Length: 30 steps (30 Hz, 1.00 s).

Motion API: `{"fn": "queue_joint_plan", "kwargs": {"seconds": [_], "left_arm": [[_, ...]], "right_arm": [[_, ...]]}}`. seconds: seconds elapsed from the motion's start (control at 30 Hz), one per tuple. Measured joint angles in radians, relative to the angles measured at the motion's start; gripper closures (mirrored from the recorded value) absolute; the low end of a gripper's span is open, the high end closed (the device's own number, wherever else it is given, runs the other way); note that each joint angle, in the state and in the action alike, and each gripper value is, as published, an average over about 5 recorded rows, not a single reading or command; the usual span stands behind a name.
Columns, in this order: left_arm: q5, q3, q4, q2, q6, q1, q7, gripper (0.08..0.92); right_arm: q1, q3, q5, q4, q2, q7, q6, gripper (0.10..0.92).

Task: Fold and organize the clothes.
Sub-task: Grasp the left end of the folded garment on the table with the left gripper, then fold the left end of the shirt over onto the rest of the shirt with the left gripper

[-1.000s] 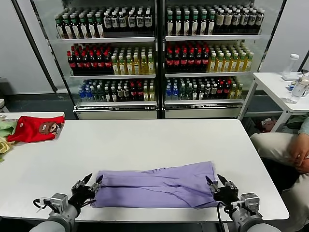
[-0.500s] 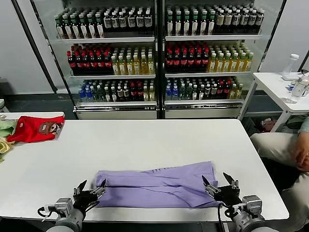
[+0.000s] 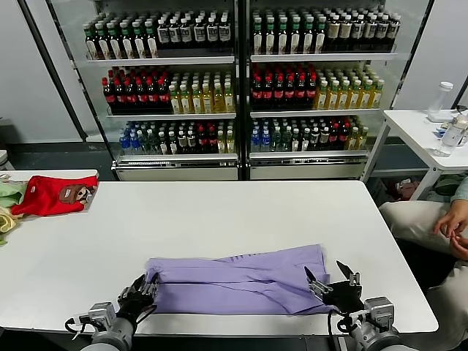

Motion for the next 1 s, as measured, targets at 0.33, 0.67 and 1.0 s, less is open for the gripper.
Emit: {"fn": "queue_joint_plan", "kwargs": {"seconds": [0.33,0.67,1.0], "left_arm": [[0.039,0.007,-0.007,-0.02,0.006,-0.004,-0.013,0.876],[0.165,-0.138,-0.076,0.015,0.015,0.021,-0.009,0.888],[0.252,-0.388,-0.106,0.067,0.019,0.037,0.036,0.888]], "right_arm": [[0.01,0.001,-0.004,-0.016,-0.004,-0.007,0.003,0.203],[0.023,-0.008,-0.005,-0.027,-0.005,-0.01,0.004,0.203],[0.029,-0.01,-0.008,-0.029,0.0,-0.011,0.005,0.203]]}}
